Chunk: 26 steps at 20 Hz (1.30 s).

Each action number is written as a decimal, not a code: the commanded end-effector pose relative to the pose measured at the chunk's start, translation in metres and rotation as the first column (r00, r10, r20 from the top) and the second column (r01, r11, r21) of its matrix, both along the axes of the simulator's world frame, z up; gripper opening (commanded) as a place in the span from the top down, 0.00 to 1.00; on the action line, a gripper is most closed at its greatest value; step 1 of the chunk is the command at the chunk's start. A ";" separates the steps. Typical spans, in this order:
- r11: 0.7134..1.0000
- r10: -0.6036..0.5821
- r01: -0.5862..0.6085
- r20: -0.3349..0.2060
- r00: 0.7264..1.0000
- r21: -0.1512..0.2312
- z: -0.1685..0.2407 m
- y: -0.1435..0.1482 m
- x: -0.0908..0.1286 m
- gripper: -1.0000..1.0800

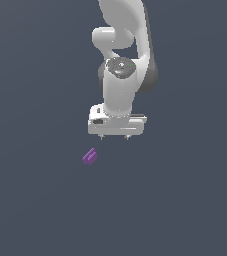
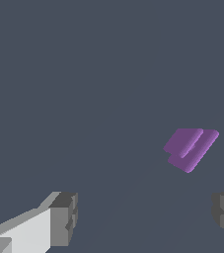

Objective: Pick up the object and move it to a goal position.

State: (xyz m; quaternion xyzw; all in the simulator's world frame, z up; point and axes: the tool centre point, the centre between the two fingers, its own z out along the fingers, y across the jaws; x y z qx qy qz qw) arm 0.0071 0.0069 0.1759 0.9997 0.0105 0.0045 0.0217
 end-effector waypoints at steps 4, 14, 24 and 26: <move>0.997 -0.071 0.071 -0.001 0.998 0.008 -0.009 -0.011 0.003 0.04; 0.925 -0.377 0.377 -0.006 0.926 0.035 -0.050 -0.064 0.014 0.04; 0.803 -0.594 0.594 -0.009 0.804 0.043 -0.082 -0.109 0.017 0.04; 0.791 -0.610 0.610 -0.009 0.792 0.043 -0.085 -0.112 0.017 0.04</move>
